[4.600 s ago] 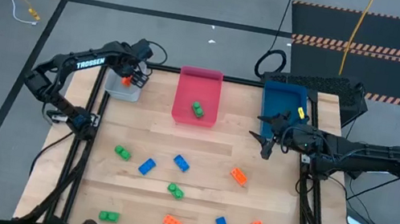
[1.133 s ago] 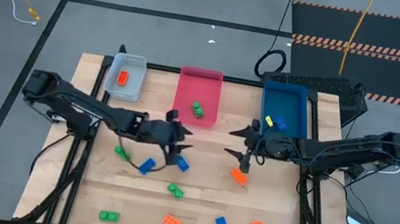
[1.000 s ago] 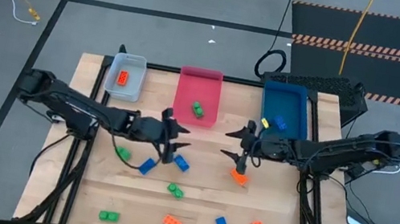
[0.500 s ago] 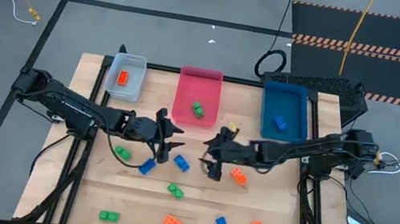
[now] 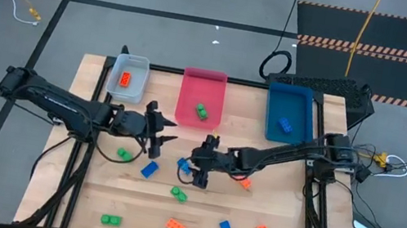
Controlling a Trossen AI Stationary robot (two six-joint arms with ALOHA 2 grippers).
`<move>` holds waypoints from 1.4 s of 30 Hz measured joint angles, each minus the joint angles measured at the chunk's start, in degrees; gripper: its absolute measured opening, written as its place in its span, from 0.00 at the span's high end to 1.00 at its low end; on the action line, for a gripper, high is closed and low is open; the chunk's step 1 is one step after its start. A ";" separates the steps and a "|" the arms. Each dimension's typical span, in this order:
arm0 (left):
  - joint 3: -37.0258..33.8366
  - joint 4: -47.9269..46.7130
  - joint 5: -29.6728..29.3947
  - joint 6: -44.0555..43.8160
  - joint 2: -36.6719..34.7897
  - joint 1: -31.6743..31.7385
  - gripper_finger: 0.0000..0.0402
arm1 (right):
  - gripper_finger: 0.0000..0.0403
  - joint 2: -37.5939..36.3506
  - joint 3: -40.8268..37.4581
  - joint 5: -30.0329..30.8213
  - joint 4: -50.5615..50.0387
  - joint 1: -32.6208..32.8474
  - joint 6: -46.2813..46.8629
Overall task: Sort & place blocks by color
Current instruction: Put the blue game piece into the blue bin
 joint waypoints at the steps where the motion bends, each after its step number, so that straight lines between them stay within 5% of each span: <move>1: 0.14 0.75 -0.06 0.03 0.00 0.00 0.50 | 0.29 0.73 0.03 -0.06 0.77 0.02 0.03; 20: 0.07 0.17 -0.77 -2.05 2.73 0.00 0.50 | 0.29 9.84 0.05 -2.96 9.62 0.33 4.44; 30: 0.07 -0.08 -0.75 -3.02 4.02 0.04 0.50 | 0.30 11.22 -0.08 -1.27 6.32 -0.08 4.30; 34: 0.07 -0.11 -0.75 -3.03 4.03 -0.06 0.50 | 0.35 11.22 -0.01 4.26 3.59 -0.17 2.50; 42: 0.07 -0.19 -0.75 -3.25 4.03 -0.04 0.50 | 0.60 11.22 -0.01 4.81 3.64 -0.82 -0.88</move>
